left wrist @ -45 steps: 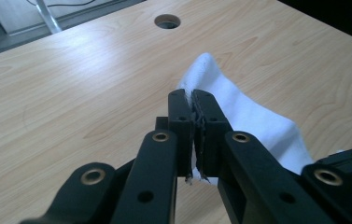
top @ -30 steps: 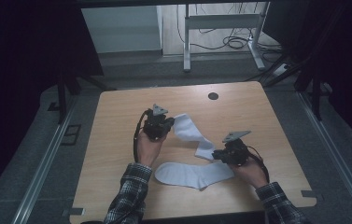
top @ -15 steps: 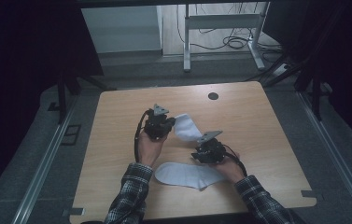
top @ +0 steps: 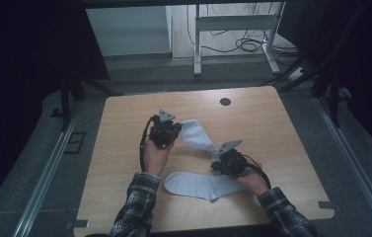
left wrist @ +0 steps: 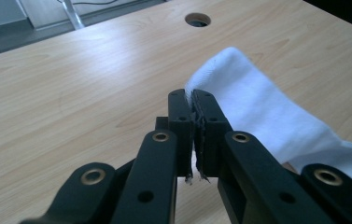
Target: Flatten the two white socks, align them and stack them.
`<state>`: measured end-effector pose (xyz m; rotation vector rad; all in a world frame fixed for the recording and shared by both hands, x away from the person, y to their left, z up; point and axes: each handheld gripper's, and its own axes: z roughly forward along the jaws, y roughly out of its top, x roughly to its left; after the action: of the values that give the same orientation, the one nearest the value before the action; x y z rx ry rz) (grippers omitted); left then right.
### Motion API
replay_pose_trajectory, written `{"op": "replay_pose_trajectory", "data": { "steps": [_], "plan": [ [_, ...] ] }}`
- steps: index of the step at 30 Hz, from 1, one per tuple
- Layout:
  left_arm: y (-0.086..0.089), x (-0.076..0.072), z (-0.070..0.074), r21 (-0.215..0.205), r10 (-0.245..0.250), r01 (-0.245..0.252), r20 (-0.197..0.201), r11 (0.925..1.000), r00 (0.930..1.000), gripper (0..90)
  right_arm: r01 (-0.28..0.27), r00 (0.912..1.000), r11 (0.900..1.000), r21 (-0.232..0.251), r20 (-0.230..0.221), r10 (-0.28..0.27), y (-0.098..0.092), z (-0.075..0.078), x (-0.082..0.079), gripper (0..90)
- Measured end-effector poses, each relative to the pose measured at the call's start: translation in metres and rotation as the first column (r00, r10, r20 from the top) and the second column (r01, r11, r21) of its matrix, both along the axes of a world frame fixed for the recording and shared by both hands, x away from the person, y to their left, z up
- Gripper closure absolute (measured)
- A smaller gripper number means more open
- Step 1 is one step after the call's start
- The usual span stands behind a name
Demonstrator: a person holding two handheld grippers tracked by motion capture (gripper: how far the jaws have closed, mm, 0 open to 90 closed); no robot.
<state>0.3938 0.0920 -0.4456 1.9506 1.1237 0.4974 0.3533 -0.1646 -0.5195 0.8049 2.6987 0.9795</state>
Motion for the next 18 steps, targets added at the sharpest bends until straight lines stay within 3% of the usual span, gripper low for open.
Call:
{"op": "replay_pose_trajectory", "data": {
  "steps": [7, 8, 14, 18],
  "plan": [
    [0.01, 0.0, 0.004, -0.008, 0.031, -0.031, 0.016, 0.9995, 0.9994, 86.6, 0.001, 1.0, 1.0, -0.005, 0.002, -0.001, -0.024, 0.009, -0.004, 84.1],
    [0.011, 0.0, 0.004, -0.011, 0.034, -0.034, 0.016, 0.9994, 0.9993, 86.7, 0.016, 0.9998, 1.0, 0.003, 0.009, -0.016, -0.035, 0.014, -0.003, 84.1],
    [0.015, 0.0, 0.002, -0.006, 0.041, -0.041, 0.007, 0.9991, 0.9991, 86.6, 0.05, 0.9986, 0.998, 0.04, 0.017, -0.05, -0.055, 0.026, 0.002, 84.1],
    [0.016, 0.003, -0.016, 0.024, 0.039, -0.038, -0.056, 0.999, 0.9977, 86.5, 0.087, 0.9956, 0.996, 0.021, 0.032, -0.088, -0.064, 0.024, 0.009, 82.6]
  ]
}}
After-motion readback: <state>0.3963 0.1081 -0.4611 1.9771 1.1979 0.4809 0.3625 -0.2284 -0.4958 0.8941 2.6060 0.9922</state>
